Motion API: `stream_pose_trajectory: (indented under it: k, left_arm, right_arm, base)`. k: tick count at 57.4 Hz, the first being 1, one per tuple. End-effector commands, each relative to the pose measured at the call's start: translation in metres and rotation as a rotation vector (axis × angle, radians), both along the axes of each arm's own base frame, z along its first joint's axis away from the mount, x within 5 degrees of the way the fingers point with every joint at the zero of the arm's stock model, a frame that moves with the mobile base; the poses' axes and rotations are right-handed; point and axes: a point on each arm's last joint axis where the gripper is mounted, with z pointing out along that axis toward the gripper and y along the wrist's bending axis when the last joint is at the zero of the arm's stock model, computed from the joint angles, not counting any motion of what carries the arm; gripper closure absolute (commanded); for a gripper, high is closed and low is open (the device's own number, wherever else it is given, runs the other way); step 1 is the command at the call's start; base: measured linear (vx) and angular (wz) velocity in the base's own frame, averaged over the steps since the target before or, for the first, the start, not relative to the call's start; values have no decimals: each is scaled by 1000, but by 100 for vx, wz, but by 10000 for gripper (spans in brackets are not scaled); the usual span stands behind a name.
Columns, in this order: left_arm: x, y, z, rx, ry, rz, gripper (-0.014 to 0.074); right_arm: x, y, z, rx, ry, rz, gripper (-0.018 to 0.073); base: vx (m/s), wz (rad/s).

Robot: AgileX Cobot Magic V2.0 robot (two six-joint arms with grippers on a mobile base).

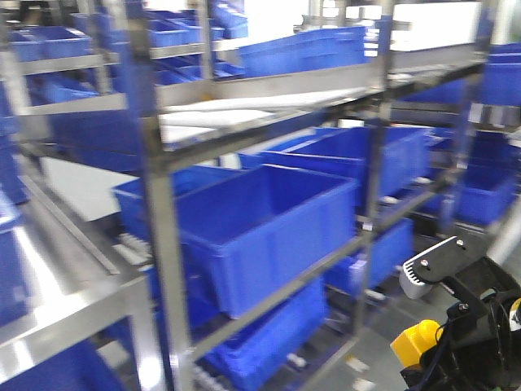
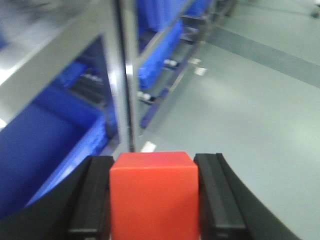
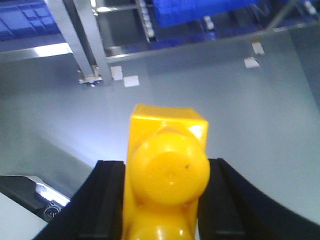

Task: Pick red and yellow blocks into blue bin
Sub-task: 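Drive the base along the shelves up to the large blue bin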

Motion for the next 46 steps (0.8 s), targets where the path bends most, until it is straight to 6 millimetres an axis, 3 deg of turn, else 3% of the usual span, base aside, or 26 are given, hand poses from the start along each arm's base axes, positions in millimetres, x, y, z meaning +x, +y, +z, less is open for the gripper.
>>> stream_pose_trajectory:
  k: [1, 46]
  left_arm:
    - [4, -1, 13, -33, -85, 4, 393]
    - [4, -1, 13, -33, -85, 4, 393]
  right_arm:
    - [0, 0, 18, 28, -101, -4, 265]
    - [0, 0, 18, 28, -101, -4, 265]
  base:
    - [12, 60]
    - [11, 51]
